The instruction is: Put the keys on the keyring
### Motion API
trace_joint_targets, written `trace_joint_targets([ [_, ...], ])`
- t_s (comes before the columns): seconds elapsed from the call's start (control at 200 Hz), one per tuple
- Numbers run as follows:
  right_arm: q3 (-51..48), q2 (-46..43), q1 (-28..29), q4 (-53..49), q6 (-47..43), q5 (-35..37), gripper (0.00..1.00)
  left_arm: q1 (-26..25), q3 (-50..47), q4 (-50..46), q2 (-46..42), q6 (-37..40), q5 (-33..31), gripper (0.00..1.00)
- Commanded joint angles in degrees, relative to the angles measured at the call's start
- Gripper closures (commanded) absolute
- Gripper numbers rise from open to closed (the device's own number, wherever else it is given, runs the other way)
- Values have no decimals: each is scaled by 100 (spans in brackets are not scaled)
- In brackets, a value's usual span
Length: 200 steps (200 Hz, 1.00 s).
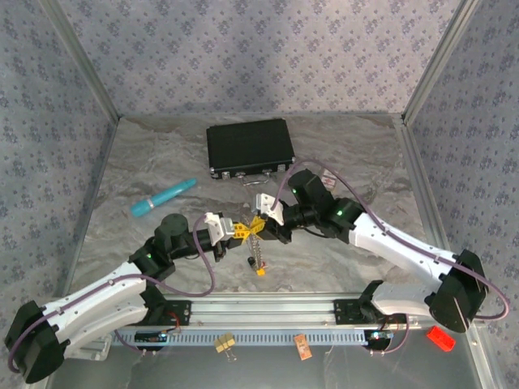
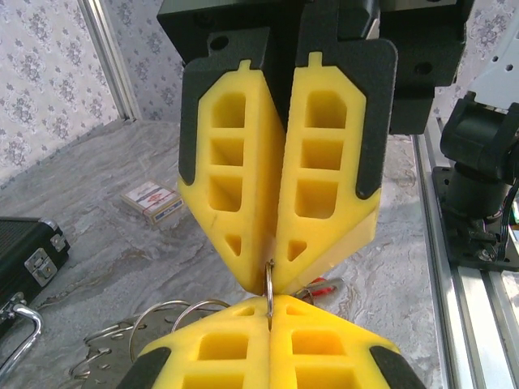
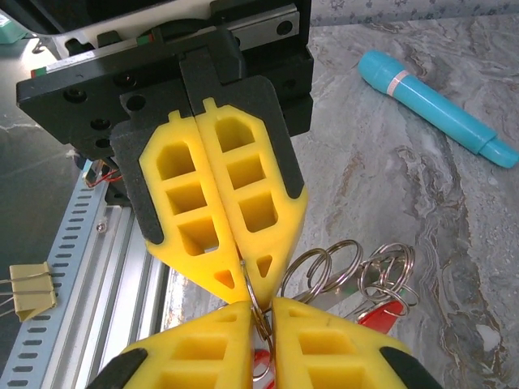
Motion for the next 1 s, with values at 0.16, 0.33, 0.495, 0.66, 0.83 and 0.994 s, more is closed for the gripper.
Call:
trace_joint_targets([
  [0.16,169,91,49,-213,-161,14,100,-32,53,356,-118,-74,61,93],
  [0.33,486,112,57,-791,-492,211,100,-33,302,-374,-144,155,-235,78],
  [0.495,860,297,91,-1498,-881,567,100,-29,545,-963,-61,318,-233,77],
  [0.66,1176,451,178,-1940,-1131,871,100,-28,655,-1163,31,402,-253,77],
  [0.83,1495,592,302,-2171,-1267,1021,100,-28,761,-1301,184,477,-211,76],
  [0.994,1631,698,441,-2264,-1329,1120,100,-30,795,-1301,226,502,-149,76],
])
